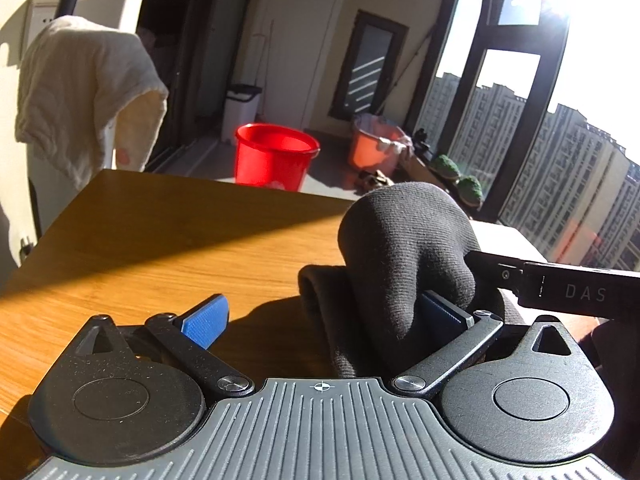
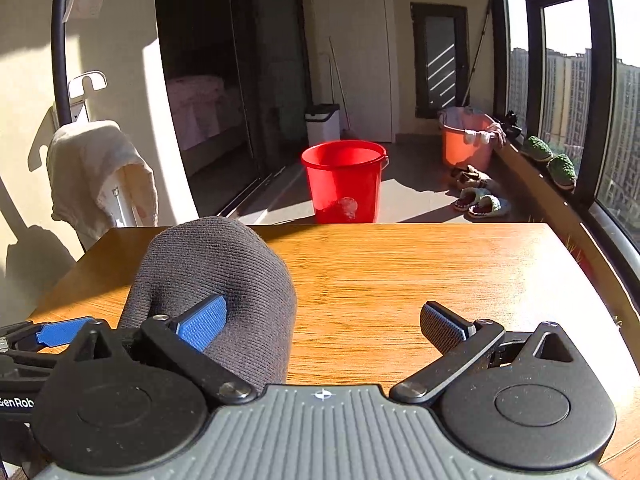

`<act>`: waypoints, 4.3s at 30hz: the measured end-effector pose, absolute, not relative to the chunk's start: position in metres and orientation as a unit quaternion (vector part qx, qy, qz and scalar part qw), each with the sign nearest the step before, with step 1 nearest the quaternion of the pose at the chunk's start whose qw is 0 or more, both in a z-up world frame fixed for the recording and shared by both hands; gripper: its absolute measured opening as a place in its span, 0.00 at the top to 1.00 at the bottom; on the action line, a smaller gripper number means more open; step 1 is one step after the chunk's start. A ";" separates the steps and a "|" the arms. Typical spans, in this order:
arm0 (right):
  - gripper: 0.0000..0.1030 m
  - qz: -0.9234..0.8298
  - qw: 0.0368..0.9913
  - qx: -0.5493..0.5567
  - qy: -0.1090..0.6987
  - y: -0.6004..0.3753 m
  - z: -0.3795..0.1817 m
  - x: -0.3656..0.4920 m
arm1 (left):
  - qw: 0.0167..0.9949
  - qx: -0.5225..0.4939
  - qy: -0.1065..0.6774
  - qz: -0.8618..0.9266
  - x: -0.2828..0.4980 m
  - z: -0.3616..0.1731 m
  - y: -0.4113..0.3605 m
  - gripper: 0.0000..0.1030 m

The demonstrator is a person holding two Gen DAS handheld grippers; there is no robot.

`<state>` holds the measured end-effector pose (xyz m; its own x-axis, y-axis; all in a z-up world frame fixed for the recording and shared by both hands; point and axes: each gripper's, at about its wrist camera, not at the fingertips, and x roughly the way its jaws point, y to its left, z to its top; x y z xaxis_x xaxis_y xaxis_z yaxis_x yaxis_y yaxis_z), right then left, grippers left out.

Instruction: Fold clothes

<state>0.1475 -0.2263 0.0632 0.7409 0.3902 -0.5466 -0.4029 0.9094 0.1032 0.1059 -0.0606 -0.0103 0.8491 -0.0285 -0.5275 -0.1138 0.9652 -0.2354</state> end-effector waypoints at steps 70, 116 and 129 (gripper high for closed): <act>0.00 0.212 0.925 0.038 0.314 -0.277 0.072 0.036 | 0.949 -0.105 0.289 0.066 0.014 0.015 -0.089 0.00; 0.00 0.130 0.923 -0.038 0.359 -0.265 0.039 -0.004 | 0.927 -0.041 0.350 0.126 -0.008 -0.016 -0.122 0.00; 0.00 0.130 0.923 -0.038 0.359 -0.264 0.039 -0.005 | 0.927 -0.043 0.350 0.128 -0.008 -0.015 -0.119 0.00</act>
<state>-0.0047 -0.2640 0.0392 0.7081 0.2121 -0.6735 -0.2664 0.9636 0.0234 -0.0084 -0.1192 -0.0150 0.7221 0.2059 -0.6604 -0.2669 0.9637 0.0087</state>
